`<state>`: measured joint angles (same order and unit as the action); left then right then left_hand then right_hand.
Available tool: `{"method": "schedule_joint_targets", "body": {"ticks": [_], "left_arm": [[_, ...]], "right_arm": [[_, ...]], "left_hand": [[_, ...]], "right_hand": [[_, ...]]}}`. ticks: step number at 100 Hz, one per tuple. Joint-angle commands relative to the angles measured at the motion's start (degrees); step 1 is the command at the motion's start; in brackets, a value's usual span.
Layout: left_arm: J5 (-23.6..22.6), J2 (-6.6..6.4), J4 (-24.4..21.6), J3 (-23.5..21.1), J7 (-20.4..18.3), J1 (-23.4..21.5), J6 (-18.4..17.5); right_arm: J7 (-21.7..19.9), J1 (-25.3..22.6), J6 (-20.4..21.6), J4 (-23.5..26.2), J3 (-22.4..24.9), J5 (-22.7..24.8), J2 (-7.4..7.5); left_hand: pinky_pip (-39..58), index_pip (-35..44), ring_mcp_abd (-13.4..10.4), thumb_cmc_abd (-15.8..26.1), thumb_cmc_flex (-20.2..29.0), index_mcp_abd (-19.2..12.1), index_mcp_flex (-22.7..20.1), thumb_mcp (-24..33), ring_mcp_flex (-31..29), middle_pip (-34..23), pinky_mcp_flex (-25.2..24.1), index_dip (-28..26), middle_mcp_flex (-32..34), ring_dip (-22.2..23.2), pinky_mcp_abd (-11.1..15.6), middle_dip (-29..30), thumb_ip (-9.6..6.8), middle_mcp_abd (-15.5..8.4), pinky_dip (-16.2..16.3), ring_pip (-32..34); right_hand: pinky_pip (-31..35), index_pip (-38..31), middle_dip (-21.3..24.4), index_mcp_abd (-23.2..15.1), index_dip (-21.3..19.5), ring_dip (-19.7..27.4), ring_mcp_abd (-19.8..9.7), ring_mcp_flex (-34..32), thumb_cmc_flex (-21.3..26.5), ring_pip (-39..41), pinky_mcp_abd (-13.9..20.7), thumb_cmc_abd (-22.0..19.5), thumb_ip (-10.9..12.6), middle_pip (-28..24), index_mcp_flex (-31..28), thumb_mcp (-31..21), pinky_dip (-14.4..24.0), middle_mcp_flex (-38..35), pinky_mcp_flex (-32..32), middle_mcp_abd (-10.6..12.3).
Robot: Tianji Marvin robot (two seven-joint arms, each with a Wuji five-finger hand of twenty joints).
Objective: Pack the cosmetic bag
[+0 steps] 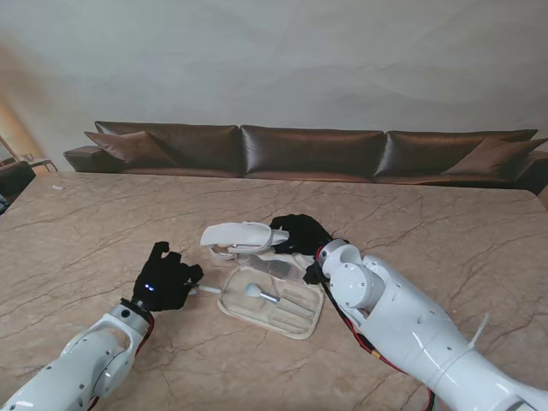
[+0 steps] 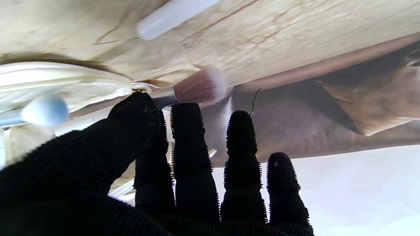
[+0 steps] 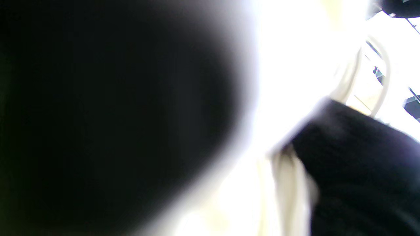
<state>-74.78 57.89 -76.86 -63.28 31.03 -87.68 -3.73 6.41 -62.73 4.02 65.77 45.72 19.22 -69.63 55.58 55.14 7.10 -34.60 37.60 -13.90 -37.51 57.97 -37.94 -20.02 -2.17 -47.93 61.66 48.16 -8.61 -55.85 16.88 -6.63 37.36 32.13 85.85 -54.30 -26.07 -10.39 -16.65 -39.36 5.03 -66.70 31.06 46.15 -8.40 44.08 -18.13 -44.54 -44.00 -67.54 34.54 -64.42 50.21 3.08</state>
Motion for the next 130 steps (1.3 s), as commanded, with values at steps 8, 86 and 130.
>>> {"method": "schedule_joint_targets", "body": {"ticks": [8,86,130], "left_arm": [[0.5,0.81,-1.8,2.4,-1.4,-0.3,-0.5],[2.5,1.19,-1.3,16.5,-6.4,6.3,4.9],[3.4,1.58,-0.1,19.8,-4.9,7.5,7.1]], "right_arm": [[-0.3,-0.4,-0.1,0.8,-0.4,-0.5,-0.75],[-0.9,-1.2,-0.7,2.2,0.2,-0.7,-0.44],[-1.0,-1.7,-0.7,2.6,0.3,-0.7,-0.34]], "left_hand": [[0.7,2.0,0.0,-0.6,2.7,-6.1,-3.1,2.1,-1.3,-0.1,-0.3,-2.5,2.1,1.0,0.6,-1.4,-1.17,-1.1,-0.6,-0.2],[1.2,1.7,0.9,-1.1,2.8,-5.1,-3.4,2.6,-1.8,0.0,0.4,-2.2,2.5,2.6,0.5,-1.7,-1.47,-0.5,0.9,1.2],[1.2,1.9,1.1,-1.5,2.5,-4.5,-3.6,3.2,-2.2,-0.2,0.6,-1.7,2.9,3.0,0.5,-1.6,-1.45,-0.3,1.7,1.6]], "right_hand": [[3.3,-4.9,0.0,-8.0,0.6,-0.6,-2.6,-5.0,4.0,3.7,0.4,-3.3,0.6,-1.1,-2.0,-3.1,0.0,-2.8,2.5,2.1],[3.4,-4.9,0.0,-7.9,0.7,-0.6,-2.6,-5.1,4.0,3.8,0.4,-3.3,0.6,-1.1,-2.0,-3.2,0.0,-2.8,2.6,2.0],[3.5,-4.9,0.0,-7.8,0.7,-0.6,-2.5,-5.1,4.1,3.9,0.5,-3.3,0.6,-1.1,-2.0,-3.2,0.0,-2.8,2.6,1.9]]}}
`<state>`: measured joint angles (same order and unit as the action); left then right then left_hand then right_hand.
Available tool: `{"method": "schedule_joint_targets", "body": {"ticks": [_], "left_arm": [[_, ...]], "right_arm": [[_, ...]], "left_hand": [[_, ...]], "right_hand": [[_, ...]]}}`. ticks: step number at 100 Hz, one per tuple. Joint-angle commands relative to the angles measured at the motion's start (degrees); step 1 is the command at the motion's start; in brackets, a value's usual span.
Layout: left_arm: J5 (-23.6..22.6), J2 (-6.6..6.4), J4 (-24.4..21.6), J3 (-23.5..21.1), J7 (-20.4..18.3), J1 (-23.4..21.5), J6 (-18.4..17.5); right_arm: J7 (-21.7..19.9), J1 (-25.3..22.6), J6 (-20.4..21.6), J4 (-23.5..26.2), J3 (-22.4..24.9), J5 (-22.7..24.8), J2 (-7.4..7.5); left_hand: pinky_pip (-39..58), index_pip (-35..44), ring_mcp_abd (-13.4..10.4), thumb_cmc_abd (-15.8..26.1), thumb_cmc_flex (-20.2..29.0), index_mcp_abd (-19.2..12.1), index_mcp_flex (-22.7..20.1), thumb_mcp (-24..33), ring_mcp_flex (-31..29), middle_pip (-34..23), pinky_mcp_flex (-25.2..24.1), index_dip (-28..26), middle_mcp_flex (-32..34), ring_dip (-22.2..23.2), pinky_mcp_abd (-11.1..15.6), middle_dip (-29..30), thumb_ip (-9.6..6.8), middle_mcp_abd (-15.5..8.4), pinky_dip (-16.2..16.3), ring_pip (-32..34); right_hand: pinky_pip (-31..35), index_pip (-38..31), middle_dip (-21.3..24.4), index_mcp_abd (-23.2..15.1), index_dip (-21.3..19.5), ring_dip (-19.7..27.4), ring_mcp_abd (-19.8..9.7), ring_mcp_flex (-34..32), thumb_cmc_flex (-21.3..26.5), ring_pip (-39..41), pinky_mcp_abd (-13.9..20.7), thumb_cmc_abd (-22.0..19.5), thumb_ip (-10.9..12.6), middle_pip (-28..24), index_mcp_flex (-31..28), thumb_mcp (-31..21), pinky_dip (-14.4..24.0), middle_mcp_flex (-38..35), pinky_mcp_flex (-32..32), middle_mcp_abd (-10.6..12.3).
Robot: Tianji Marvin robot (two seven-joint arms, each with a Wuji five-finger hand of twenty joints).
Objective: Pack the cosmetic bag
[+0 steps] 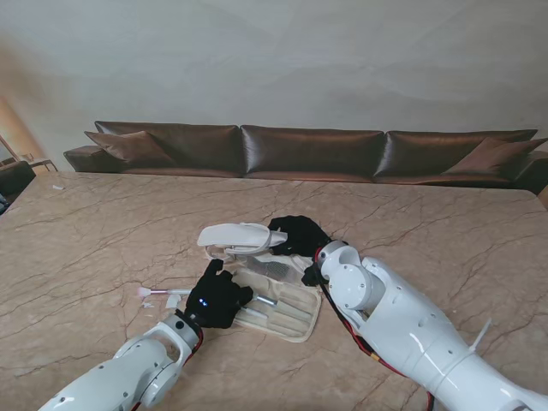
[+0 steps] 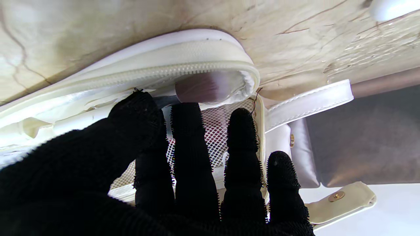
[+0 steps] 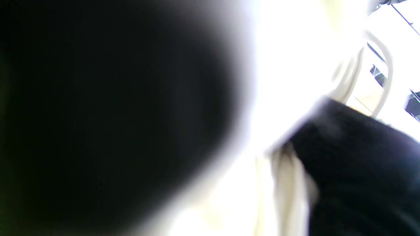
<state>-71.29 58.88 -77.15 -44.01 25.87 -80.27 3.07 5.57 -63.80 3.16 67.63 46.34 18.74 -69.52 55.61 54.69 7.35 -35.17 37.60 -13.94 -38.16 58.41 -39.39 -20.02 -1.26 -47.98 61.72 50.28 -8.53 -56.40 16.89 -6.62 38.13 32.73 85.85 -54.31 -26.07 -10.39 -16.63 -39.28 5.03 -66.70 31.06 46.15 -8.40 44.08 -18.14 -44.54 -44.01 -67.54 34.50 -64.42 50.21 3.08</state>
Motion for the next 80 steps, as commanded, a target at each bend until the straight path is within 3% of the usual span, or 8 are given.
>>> {"method": "schedule_joint_targets", "body": {"ticks": [1,34,80], "left_arm": [[-0.1,0.59,0.2,0.6,0.3,0.1,0.4],[2.1,1.84,1.3,3.1,2.1,1.2,5.3],[1.1,1.32,0.8,3.8,1.1,1.3,4.3]], "right_arm": [[-0.1,-0.6,0.2,0.7,-0.3,-0.2,-0.44],[-0.1,-0.9,0.4,1.0,-0.2,-0.2,-0.39],[-0.1,-1.1,0.2,1.3,0.1,-0.1,-0.32]], "left_hand": [[1.2,2.4,0.8,-0.9,2.5,-4.5,-2.9,2.8,-0.8,-0.2,-0.3,-1.6,2.8,0.9,0.4,-1.0,-1.45,-0.4,1.0,1.0],[1.5,3.2,2.0,-2.0,2.3,-2.8,-3.2,4.3,-1.4,-0.7,-0.5,-0.5,3.5,1.8,0.0,-0.8,-1.31,0.8,1.6,2.4],[1.1,3.7,1.8,-2.0,2.4,-4.0,-3.2,4.4,-0.8,-1.1,-1.0,-0.3,3.0,1.9,0.3,-1.0,-1.35,0.3,1.7,2.2]], "right_hand": [[3.5,-4.9,0.0,-7.8,0.6,-0.7,-2.5,-5.1,4.1,3.9,0.5,-3.3,0.6,-1.1,-2.0,-3.2,0.1,-2.8,2.6,1.9],[3.5,-4.9,0.0,-7.9,0.6,-0.7,-2.6,-5.1,4.1,3.9,0.3,-3.3,0.6,-1.1,-2.0,-3.2,0.1,-2.8,2.6,2.0],[3.5,-4.9,0.0,-7.9,0.6,-0.7,-2.6,-5.0,4.1,3.8,0.3,-3.3,0.6,-1.1,-2.0,-3.3,0.1,-2.7,2.6,1.9]]}}
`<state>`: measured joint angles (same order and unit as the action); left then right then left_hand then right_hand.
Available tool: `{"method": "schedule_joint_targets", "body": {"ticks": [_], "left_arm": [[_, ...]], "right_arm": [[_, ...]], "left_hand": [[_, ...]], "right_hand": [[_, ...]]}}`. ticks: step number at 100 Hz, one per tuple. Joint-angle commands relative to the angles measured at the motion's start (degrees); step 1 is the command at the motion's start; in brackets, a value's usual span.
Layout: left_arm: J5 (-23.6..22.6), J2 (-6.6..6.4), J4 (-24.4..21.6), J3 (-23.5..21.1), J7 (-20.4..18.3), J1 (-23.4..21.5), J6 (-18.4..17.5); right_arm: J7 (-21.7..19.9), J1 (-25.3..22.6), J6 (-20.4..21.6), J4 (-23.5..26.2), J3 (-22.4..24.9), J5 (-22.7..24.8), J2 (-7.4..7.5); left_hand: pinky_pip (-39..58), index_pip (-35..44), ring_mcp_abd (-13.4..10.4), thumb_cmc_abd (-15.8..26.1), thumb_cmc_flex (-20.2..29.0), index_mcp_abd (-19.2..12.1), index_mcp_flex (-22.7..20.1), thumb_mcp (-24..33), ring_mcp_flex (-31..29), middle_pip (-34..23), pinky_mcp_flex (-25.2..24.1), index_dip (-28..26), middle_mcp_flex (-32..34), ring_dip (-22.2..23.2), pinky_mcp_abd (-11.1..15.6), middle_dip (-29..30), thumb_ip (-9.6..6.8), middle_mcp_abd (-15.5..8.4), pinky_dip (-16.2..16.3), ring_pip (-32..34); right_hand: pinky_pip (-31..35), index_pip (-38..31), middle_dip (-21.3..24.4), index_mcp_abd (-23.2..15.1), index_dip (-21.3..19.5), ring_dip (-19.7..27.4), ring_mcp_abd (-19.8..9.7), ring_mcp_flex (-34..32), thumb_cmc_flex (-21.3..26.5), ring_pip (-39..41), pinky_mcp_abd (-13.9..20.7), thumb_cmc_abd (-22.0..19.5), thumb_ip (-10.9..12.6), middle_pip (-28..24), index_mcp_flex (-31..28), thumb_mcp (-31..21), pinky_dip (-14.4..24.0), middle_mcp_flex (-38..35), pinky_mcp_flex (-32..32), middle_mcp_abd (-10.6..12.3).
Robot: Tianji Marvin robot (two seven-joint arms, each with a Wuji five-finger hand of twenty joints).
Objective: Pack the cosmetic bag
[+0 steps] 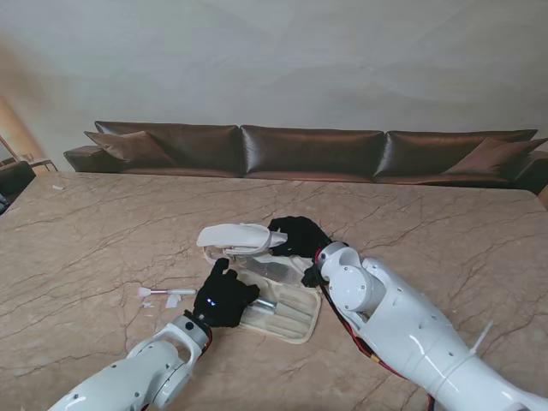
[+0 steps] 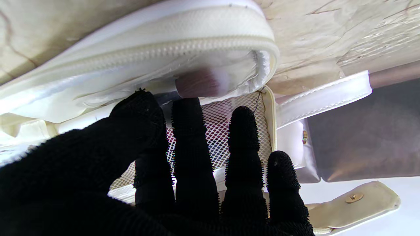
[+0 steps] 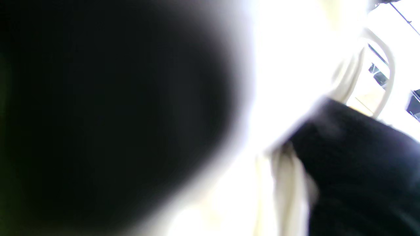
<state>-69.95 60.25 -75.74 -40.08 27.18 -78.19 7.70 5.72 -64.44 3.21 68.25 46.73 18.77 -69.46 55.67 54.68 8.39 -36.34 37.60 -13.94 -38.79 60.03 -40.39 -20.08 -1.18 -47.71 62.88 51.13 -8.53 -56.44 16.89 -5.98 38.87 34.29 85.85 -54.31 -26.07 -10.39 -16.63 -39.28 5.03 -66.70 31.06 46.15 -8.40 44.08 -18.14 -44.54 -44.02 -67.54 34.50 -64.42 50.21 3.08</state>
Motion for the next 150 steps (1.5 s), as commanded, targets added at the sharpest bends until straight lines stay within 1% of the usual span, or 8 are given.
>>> {"method": "schedule_joint_targets", "body": {"ticks": [1,9,31,63,83,119,131,150], "left_arm": [[-0.2,-0.07,-0.6,-0.2,-0.2,-0.9,-0.4],[-0.8,-0.3,-0.8,-0.4,-0.4,-1.1,-0.6],[-0.8,-0.51,-0.3,-1.5,-1.2,-1.6,-1.0],[-1.3,-0.68,-0.5,-2.1,-1.0,-2.1,-1.1],[-1.2,-0.57,0.0,-0.8,-0.4,-1.4,-0.7],[1.6,0.66,2.0,2.6,1.5,0.8,1.3],[2.5,1.0,2.6,3.3,2.1,1.2,1.3],[4.4,1.99,2.7,4.1,4.2,1.2,1.0]], "right_arm": [[-0.2,-0.5,0.1,0.7,-0.3,-0.2,-0.39],[-0.3,-0.5,0.1,0.8,-0.2,-0.2,-0.36],[-0.5,-0.7,-0.1,1.1,0.1,-0.1,-0.22],[-0.7,-0.7,-0.4,1.3,0.1,-0.1,-0.18],[-0.6,-0.5,-0.4,1.2,-0.1,-0.2,-0.29],[-0.3,-0.4,-0.2,0.8,-0.5,-0.7,-0.54],[-0.4,-0.5,-0.1,0.6,-0.6,-0.8,-0.55],[-0.4,-0.4,-0.4,0.2,-0.7,-1.1,-0.64]], "left_hand": [[1.0,3.7,0.7,-0.9,2.4,-4.0,-2.6,2.8,0.2,-1.0,-1.1,-0.6,1.9,1.1,0.3,-0.9,-1.36,-0.3,0.9,0.7],[0.9,3.6,0.5,-0.8,2.3,-4.5,-2.5,2.6,0.1,-1.0,-1.1,-0.9,1.8,1.0,0.4,-1.0,-1.34,-0.6,0.9,0.6],[0.8,3.5,0.6,-0.8,2.4,-4.0,-2.6,2.7,0.2,-1.0,-1.2,-1.0,1.7,1.1,0.5,-1.0,-1.27,-0.4,1.0,0.6],[0.7,3.4,0.7,-0.8,2.4,-3.9,-2.6,2.9,0.1,-1.1,-1.1,-1.1,1.8,1.1,0.4,-1.0,-1.23,-0.4,1.1,0.5],[0.9,3.3,0.7,-0.9,2.3,-4.0,-2.6,2.9,0.0,-1.1,-1.0,-1.0,1.9,1.2,0.3,-0.9,-1.25,-0.5,1.2,0.7],[1.3,3.5,1.1,-1.0,2.3,-3.4,-2.7,3.1,-0.4,-1.1,-0.8,-0.6,2.2,1.4,0.1,-0.7,-1.21,-0.1,1.5,1.1],[1.4,3.6,1.0,-1.0,2.2,-3.3,-2.6,3.1,-0.4,-1.1,-0.8,-0.5,2.1,1.5,0.1,-0.6,-1.16,-0.1,1.6,1.2],[2.0,3.7,1.2,-1.1,2.1,-3.1,-2.7,3.4,-0.7,-1.1,-0.6,-0.1,2.2,1.7,0.1,-0.5,-1.08,0.0,1.9,1.6]], "right_hand": [[3.5,-4.9,0.0,-7.9,0.6,-0.7,-2.6,-5.0,4.1,3.8,0.3,-3.3,0.6,-1.1,-2.0,-3.3,0.1,-2.8,2.6,2.0],[3.5,-4.9,0.0,-7.9,0.6,-0.7,-2.6,-5.0,4.1,3.8,0.3,-3.3,0.6,-1.1,-2.0,-3.3,0.1,-2.8,2.6,2.0],[3.5,-4.8,0.0,-7.9,0.7,-0.7,-2.6,-5.0,4.1,3.8,0.3,-3.3,0.6,-1.1,-2.0,-3.3,0.1,-2.8,2.6,1.9],[3.5,-4.9,0.1,-7.9,0.6,-0.7,-2.6,-5.0,4.1,3.8,0.3,-3.3,0.6,-1.1,-2.0,-3.2,0.1,-2.8,2.6,2.0],[3.5,-4.8,0.1,-7.8,0.7,-0.7,-2.6,-5.1,4.1,3.8,0.3,-3.3,0.6,-1.1,-1.8,-3.3,0.1,-2.8,2.6,2.0],[3.5,-4.9,0.1,-7.8,0.6,-0.7,-2.5,-5.1,4.0,3.8,0.5,-3.3,0.6,-1.1,-2.1,-3.2,0.1,-2.7,2.6,2.0],[3.5,-4.9,0.1,-7.8,0.7,-0.7,-2.6,-5.1,4.1,3.8,0.5,-3.3,0.6,-1.1,-1.9,-3.3,0.1,-2.8,2.6,2.0],[3.5,-4.9,0.1,-7.8,0.7,-0.7,-2.6,-5.1,4.1,3.8,0.6,-3.3,0.6,-1.1,-2.0,-3.2,0.0,-2.8,2.6,1.9]]}}
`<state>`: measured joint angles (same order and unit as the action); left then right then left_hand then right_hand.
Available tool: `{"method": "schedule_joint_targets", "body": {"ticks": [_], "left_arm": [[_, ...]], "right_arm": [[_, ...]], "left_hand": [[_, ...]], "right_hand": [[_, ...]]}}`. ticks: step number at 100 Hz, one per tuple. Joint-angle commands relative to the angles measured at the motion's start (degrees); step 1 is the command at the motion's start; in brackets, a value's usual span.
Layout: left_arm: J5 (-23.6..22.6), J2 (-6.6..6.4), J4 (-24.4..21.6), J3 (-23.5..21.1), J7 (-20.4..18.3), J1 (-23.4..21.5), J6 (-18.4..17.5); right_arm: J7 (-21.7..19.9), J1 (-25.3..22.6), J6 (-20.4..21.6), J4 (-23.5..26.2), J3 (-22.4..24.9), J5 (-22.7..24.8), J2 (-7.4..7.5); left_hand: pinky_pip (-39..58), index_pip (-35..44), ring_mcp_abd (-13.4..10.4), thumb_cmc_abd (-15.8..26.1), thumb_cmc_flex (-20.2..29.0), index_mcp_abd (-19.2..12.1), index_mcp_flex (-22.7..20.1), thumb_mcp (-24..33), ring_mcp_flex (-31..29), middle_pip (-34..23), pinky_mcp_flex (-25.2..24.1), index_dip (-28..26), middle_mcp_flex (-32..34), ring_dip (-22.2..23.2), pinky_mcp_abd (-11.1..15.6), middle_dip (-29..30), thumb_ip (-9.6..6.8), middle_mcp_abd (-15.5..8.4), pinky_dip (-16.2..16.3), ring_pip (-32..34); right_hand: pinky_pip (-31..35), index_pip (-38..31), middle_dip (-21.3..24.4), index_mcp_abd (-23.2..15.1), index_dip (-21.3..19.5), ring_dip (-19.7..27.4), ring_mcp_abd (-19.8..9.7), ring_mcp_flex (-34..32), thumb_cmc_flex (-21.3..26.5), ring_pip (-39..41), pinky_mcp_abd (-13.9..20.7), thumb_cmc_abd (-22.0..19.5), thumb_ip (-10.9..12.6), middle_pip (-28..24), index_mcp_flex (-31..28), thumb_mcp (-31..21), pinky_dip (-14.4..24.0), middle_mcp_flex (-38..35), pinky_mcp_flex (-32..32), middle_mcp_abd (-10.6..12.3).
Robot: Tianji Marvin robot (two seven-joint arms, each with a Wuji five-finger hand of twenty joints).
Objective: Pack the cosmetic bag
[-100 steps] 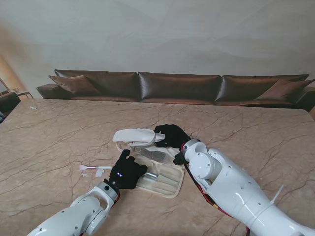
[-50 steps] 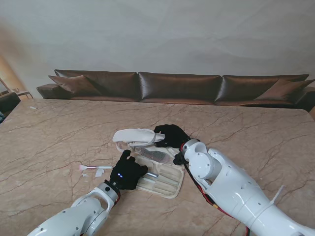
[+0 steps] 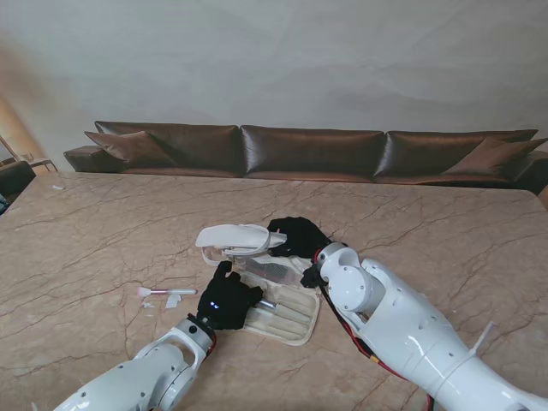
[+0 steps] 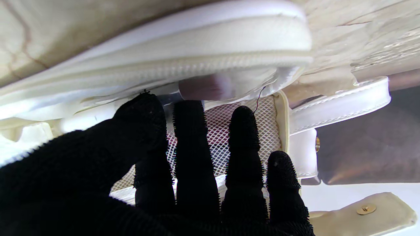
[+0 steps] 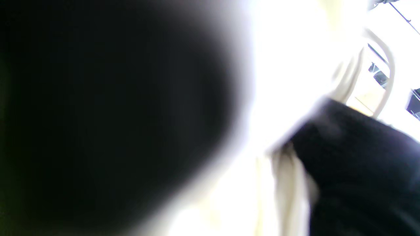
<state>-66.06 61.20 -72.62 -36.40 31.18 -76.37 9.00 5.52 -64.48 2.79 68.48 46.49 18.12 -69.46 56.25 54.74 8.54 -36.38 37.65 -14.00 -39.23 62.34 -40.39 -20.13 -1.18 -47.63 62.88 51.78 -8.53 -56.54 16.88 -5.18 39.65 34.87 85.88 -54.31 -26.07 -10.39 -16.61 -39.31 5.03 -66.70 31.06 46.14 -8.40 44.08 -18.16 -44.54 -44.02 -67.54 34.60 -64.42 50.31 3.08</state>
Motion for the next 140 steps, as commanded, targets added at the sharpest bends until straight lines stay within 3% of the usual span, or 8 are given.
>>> {"method": "schedule_joint_targets", "body": {"ticks": [1,61,68,76,84,91,111,140], "left_arm": [[0.6,1.09,-0.4,0.5,0.3,-0.7,-0.4],[4.4,3.6,2.6,7.2,5.4,3.0,-3.9],[4.5,3.61,3.1,7.3,5.9,3.1,-4.5],[4.4,3.51,3.4,6.9,6.6,3.1,-5.6],[4.3,2.96,2.3,4.8,5.6,2.0,-7.3],[4.5,2.61,1.3,2.6,4.5,0.9,-9.4],[5.7,1.85,-1.7,-4.1,0.2,-2.8,-13.9],[6.7,1.31,-7.7,-16.2,-4.1,-10.4,-16.7]], "right_arm": [[-0.2,-0.3,0.0,-0.1,-0.5,-0.5,-0.64],[-0.6,-0.1,-0.9,-0.5,-0.6,-1.0,-0.73],[-0.7,-0.2,-1.1,-0.4,-0.5,-0.9,-0.67],[-0.7,-0.2,-1.2,-0.4,-0.4,-0.9,-0.64],[-0.8,-0.2,-1.1,-0.4,-0.4,-0.8,-0.62],[-0.8,-0.2,-1.0,-0.5,-0.4,-0.9,-0.62],[-0.8,-0.2,-0.9,-0.6,-0.4,-0.9,-0.64],[-0.7,-0.5,-1.0,-0.1,0.2,-0.7,-0.49]], "left_hand": [[1.4,3.7,1.1,-1.1,2.1,-3.0,-2.3,1.1,-0.7,-1.1,-0.6,-0.2,2.2,1.1,0.1,-0.4,-1.08,-0.8,1.2,1.0],[2.9,3.5,0.7,-0.2,2.1,-2.9,-1.9,0.1,-1.0,-0.3,-0.2,1.3,2.1,1.2,-0.5,0.7,-0.63,-1.3,2.4,1.0],[2.8,3.5,0.3,0.6,2.6,-1.7,-1.6,-1.2,-0.8,0.9,-0.2,3.9,1.9,0.6,-0.5,2.3,-0.62,-1.2,2.6,0.2],[2.2,2.8,-0.6,0.8,3.8,1.6,-0.2,-2.1,0.3,4.9,0.0,13.2,0.1,-1.8,-0.1,6.9,-0.84,-0.5,2.2,-2.1],[0.6,-3.3,-0.7,0.5,1.7,6.6,1.4,-1.1,3.3,-1.2,-1.7,22.0,-9.2,-4.0,0.7,19.5,-1.48,1.8,0.9,-4.6],[-0.5,-9.3,-0.7,2.0,-1.3,9.5,1.0,0.8,5.0,-4.1,-2.8,25.1,-14.3,-4.6,1.3,30.3,-2.88,3.0,0.6,-5.5],[-4.9,-19.4,-0.3,7.2,-11.4,13.6,1.3,3.4,9.1,-2.5,-2.9,27.2,-20.2,-5.7,0.8,34.1,-11.29,4.3,-1.2,-7.5],[-6.3,-21.2,0.2,2.9,-14.2,13.3,1.8,-0.2,11.4,-3.0,-3.1,27.0,-21.8,-6.6,-0.1,33.8,-9.91,3.9,-1.0,-8.5]], "right_hand": [[3.5,-4.9,0.1,-7.8,0.7,-0.6,-2.6,-5.1,4.1,3.8,0.6,-3.3,0.6,-1.1,-2.0,-3.3,-0.1,-2.8,2.5,1.9],[3.5,-4.9,0.1,-7.8,0.7,-0.7,-2.6,-5.1,4.2,3.9,0.6,-3.3,0.7,-1.1,-2.0,-3.2,-0.1,-2.8,2.6,1.9],[3.5,-4.9,0.1,-7.8,0.7,-0.7,-2.6,-5.1,4.2,3.9,0.6,-3.3,0.7,-1.2,-1.9,-3.2,-0.1,-2.8,2.6,2.0],[3.5,-4.9,0.1,-7.9,0.7,-0.7,-2.6,-5.1,4.2,3.9,0.6,-3.3,0.7,-1.1,-2.0,-3.2,-0.1,-2.8,2.6,2.0],[3.5,-4.9,0.1,-8.0,0.6,-0.7,-2.6,-5.1,4.2,3.9,0.6,-3.2,0.7,-1.2,-1.9,-3.2,-0.1,-2.8,2.6,1.9],[3.5,-5.0,0.1,-8.0,0.6,-0.7,-2.6,-5.1,4.2,3.9,0.6,-3.2,0.7,-1.2,-2.0,-3.2,-0.1,-2.8,2.6,1.9],[3.5,-5.0,0.0,-8.2,0.6,-0.7,-2.6,-5.1,4.3,3.9,0.6,-3.2,0.7,-1.2,-2.0,-3.2,-0.1,-2.8,2.6,2.0],[3.5,-5.0,0.0,-8.0,0.7,-0.7,-2.6,-5.1,4.2,3.9,0.5,-3.2,0.7,-1.2,-2.0,-3.2,0.0,-2.8,2.6,2.0]]}}
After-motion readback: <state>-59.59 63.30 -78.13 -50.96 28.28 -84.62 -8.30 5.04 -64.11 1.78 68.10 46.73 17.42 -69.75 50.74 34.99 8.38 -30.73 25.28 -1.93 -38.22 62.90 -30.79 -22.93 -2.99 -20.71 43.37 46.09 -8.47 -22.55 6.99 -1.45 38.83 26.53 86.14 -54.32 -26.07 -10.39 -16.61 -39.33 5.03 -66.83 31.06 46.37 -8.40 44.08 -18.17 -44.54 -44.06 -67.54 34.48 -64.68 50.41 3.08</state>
